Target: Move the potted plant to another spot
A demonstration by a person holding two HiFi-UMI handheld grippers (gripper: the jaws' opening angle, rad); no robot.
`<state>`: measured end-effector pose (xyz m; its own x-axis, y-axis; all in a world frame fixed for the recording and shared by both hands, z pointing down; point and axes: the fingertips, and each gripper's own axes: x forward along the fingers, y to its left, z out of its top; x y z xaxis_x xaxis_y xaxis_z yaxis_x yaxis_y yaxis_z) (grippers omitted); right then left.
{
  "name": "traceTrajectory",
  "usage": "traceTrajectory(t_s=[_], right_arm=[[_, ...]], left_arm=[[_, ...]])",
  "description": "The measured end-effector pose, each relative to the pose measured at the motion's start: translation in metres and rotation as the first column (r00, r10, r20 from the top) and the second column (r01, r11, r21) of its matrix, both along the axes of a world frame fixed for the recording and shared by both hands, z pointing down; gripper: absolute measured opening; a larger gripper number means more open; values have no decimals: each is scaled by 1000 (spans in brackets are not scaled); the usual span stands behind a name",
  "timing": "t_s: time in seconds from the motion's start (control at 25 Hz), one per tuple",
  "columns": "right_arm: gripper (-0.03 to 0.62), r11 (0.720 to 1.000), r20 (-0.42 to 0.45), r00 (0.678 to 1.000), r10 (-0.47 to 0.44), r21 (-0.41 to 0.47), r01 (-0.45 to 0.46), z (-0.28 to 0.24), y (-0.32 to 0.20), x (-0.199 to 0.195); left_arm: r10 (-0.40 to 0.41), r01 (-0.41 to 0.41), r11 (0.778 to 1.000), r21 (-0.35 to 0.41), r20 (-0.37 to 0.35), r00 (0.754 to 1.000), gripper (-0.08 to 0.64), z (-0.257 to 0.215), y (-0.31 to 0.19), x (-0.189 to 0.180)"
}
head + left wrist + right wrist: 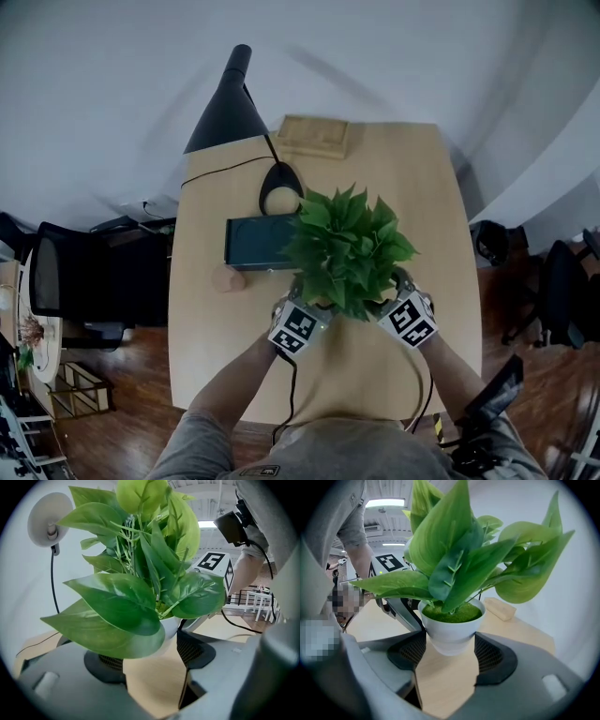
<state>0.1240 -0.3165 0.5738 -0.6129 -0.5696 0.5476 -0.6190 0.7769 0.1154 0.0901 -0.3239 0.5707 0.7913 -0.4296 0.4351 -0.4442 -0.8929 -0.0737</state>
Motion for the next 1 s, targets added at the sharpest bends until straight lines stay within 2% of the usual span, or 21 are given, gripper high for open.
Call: traceTrajectory(t_s=[0.2,0.36,0.64,1.0], right_arm=[[328,999,-20,1000,4,-42,-5,24,-9,7],[328,997,-26,1000,14,-71,-15,49,-33,28],[325,997,-41,999,20,-73,-23,69,-34,29],[322,998,-14,999,29,-60,-29,77,-51,27]], left_arm=[[-28,27,998,-61,-6,1000,322,27,-8,6],[-49,48,994,-103,-13,999,313,51,-31,26],[-87,90,989,-118,29,996,307,72,-32,22],[-118,121,989,-86,39,992,290,76,-48,19]])
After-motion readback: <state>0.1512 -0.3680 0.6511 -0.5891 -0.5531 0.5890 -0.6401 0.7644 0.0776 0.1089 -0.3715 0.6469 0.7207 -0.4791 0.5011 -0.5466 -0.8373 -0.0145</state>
